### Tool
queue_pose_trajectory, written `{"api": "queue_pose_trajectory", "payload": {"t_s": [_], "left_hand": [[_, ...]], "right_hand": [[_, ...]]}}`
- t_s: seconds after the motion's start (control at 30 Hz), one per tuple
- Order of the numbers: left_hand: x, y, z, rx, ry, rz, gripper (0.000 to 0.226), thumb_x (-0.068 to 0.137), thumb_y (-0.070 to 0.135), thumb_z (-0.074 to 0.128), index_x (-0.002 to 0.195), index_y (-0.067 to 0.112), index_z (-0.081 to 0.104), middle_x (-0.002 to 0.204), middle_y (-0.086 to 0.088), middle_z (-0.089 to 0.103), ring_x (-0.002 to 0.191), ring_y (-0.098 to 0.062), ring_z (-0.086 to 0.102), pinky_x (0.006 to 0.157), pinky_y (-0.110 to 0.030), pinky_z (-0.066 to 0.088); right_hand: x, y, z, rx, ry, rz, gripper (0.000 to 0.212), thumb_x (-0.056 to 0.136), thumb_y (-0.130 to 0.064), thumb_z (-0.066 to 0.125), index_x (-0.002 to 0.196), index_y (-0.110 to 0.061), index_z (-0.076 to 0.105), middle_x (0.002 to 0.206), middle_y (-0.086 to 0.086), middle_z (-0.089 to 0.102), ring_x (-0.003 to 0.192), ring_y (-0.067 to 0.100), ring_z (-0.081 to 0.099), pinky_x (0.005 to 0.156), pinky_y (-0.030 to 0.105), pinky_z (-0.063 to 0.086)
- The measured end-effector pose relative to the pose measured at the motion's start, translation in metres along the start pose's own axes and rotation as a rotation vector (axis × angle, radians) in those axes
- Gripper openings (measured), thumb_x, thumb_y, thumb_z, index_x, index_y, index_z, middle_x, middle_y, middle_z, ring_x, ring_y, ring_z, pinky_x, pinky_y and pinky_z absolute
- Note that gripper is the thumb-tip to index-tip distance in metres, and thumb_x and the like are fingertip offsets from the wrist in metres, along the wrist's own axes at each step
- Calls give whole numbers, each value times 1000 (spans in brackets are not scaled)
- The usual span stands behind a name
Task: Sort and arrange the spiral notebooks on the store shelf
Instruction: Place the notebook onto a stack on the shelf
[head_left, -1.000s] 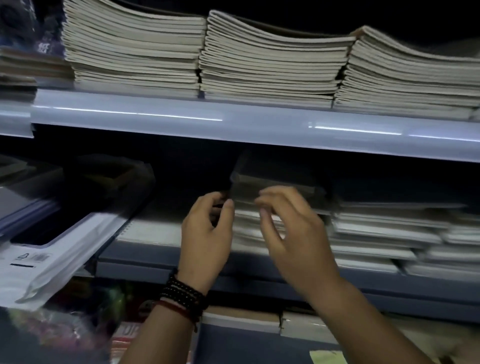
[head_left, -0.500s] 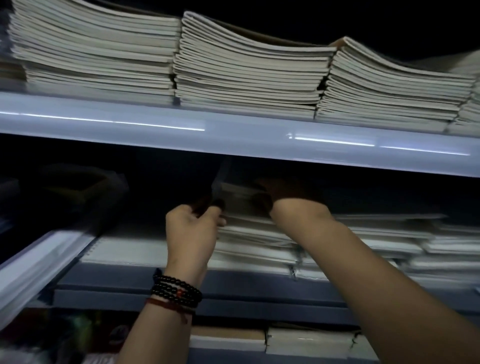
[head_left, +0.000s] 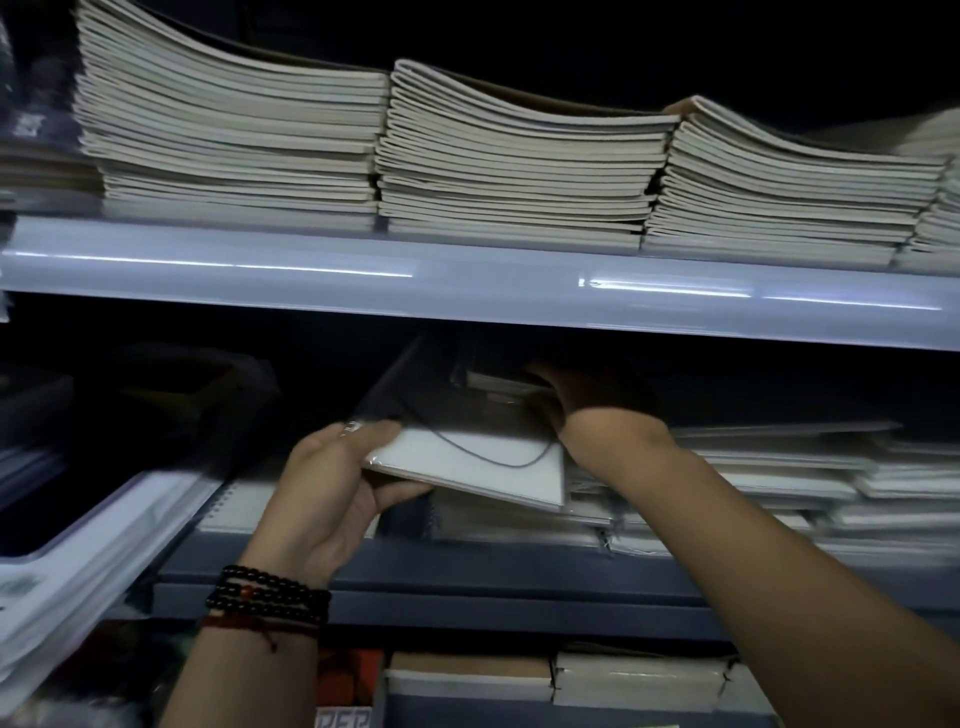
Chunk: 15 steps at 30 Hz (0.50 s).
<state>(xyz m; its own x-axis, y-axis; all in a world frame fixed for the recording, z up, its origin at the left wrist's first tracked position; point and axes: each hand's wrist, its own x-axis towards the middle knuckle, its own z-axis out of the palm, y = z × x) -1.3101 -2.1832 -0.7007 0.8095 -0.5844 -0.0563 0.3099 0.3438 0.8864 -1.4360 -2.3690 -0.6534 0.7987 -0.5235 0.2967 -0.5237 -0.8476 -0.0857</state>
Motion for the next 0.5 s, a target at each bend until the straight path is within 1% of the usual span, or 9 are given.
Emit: {"api": "queue_pose_trajectory", "payload": {"t_s": [0.07, 0.2, 0.27, 0.33, 0.37, 0.4, 0.43, 0.47, 0.5], "left_hand": [[-7, 7, -8, 8, -14, 34, 9, 94, 1, 59, 98, -6, 64, 89, -20, 72, 76, -27, 75, 56, -36, 61], [-26, 20, -47, 1, 14, 126, 22, 93, 6, 58, 111, -2, 68, 106, -17, 76, 95, -31, 75, 72, -44, 64], [-36, 18, -60, -4, 17, 136, 29, 93, 8, 57, 118, -3, 66, 114, -19, 73, 104, -36, 71, 81, -50, 61], [-43, 9, -66, -29, 20, 126, 31, 92, 9, 57, 120, -2, 66, 117, -20, 72, 106, -36, 71, 80, -48, 62], [-46, 5, -67, -50, 26, 127, 32, 92, 8, 58, 121, -2, 66, 117, -20, 72, 105, -35, 71, 79, -46, 63], [-48, 1, -69, -71, 32, 133, 32, 92, 8, 58, 121, -2, 66, 117, -19, 72, 105, -35, 71, 79, -45, 63], [-50, -2, -71, -87, 39, 143, 33, 92, 8, 57, 122, -2, 65, 118, -19, 72, 106, -35, 71, 80, -44, 63], [-52, -3, -74, -100, 41, 151, 34, 92, 8, 57, 123, -2, 65, 118, -19, 72, 107, -35, 71, 80, -43, 62], [-55, -4, -78, -109, 45, 159, 34, 92, 8, 57, 124, -2, 64, 119, -18, 72, 108, -35, 71, 80, -42, 63]], "right_hand": [[0, -1, -1, -6, 13, 13, 44, 104, -45, 42, 148, -43, 39, 154, 2, 41, 140, 30, 37, 113, 40, 34], [-2, -6, -1, -29, -24, 27, 49, 102, -36, 45, 149, -42, 37, 157, 4, 37, 142, 32, 34, 116, 42, 30], [-5, -8, 1, -45, 8, 23, 49, 102, -33, 45, 150, -40, 38, 157, 2, 37, 143, 30, 34, 118, 41, 28], [-11, -13, 3, -34, 46, 35, 52, 99, -24, 49, 149, -36, 42, 155, 4, 39, 140, 31, 37, 115, 40, 31], [-16, -19, 4, 20, 83, 41, 52, 96, -15, 51, 146, -30, 47, 149, 9, 44, 135, 33, 42, 110, 40, 37], [-22, -26, 7, 87, 144, 31, 46, 93, -6, 50, 137, -20, 56, 135, 15, 53, 124, 37, 51, 98, 41, 44], [-30, -35, 11, 162, 237, -8, 35, 92, -1, 49, 122, -10, 63, 112, 18, 59, 107, 39, 58, 84, 41, 47], [-39, -44, 17, 249, 326, -60, 25, 92, 3, 48, 108, -5, 66, 92, 14, 57, 91, 36, 59, 72, 38, 44], [-48, -54, 22, 349, 395, -94, 21, 93, 2, 48, 101, -6, 66, 84, 8, 54, 81, 30, 57, 68, 34, 42]]}}
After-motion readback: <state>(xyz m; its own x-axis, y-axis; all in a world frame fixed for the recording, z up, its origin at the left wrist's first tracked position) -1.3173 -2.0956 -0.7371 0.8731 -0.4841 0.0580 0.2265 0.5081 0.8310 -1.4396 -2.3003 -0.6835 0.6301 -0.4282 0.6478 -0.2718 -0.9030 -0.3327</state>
